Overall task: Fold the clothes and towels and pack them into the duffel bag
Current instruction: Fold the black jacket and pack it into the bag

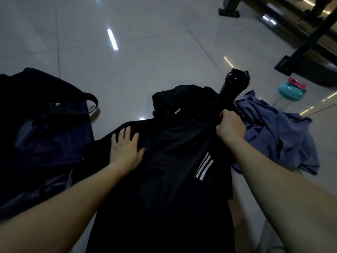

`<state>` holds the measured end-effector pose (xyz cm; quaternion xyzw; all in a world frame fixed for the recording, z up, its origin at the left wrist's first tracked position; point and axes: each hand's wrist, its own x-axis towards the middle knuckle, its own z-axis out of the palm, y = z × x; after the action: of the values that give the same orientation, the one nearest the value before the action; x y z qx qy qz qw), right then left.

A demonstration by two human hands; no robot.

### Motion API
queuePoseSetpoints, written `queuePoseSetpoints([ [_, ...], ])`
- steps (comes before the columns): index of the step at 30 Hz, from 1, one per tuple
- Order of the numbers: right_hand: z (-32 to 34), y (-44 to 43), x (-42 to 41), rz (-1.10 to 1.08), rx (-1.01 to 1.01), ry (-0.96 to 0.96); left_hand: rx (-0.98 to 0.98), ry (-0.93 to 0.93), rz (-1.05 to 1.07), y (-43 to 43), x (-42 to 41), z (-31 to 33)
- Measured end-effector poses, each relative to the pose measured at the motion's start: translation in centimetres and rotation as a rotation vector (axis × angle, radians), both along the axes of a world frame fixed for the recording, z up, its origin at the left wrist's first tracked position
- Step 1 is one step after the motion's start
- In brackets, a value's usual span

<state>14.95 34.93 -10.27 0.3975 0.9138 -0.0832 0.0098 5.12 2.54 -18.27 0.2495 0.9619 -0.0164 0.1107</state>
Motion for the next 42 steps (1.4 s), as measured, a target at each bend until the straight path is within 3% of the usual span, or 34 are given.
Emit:
queuePoseSetpoints([
  [2, 0.2, -0.8, -0.3, 0.089, 0.138, -0.012, -0.067, -0.074, 0.062, -2.5, 0.8, -1.2],
  [5, -0.4, -5.1, -1.2, 0.434, 0.29, 0.082, -0.056, -0.111, 0.023, -5.6, 0.3, -1.6],
  [8, -3.4, -12.4, -1.1, 0.887, 0.176, 0.063, 0.048, -0.045, -0.02, -7.5, -0.6, -0.8],
  [10, -6.0, -16.5, -0.2, 1.105, 0.067, -0.064, 0.073, -0.001, 0.058, -8.2, -1.1, -0.2],
  [14, -8.7, -18.2, 1.5, 1.066, -0.021, -0.348, -0.106, -0.006, 0.181, -10.1, -2.2, 0.4],
  [20, -8.6, -17.1, 0.8, 0.941, 0.011, -0.443, -0.23, 0.051, 0.204, -10.5, -4.0, 2.2],
  [25, -7.3, -19.1, 1.0, 0.928, 0.031, -0.313, 0.032, -0.205, 0.502, -10.0, -5.5, 3.7],
  [29, -7.9, -22.1, 2.3, 0.992, 0.062, -0.116, 0.321, -0.27, 0.697, -11.4, -7.2, 5.3],
  [34, -9.0, -24.2, 3.5, 1.107, -0.089, -0.234, 0.483, -0.256, 0.823, -12.9, -8.1, 6.6],
  [38, -9.1, -25.9, 5.0, 1.148, -0.065, -0.178, 0.558, -0.201, 0.823, -13.3, -7.4, 6.2],
  [42, -10.0, -28.6, 9.0, 1.511, -0.151, -0.218, 0.567, -0.122, 0.69, -13.2, -6.4, 6.3],
])
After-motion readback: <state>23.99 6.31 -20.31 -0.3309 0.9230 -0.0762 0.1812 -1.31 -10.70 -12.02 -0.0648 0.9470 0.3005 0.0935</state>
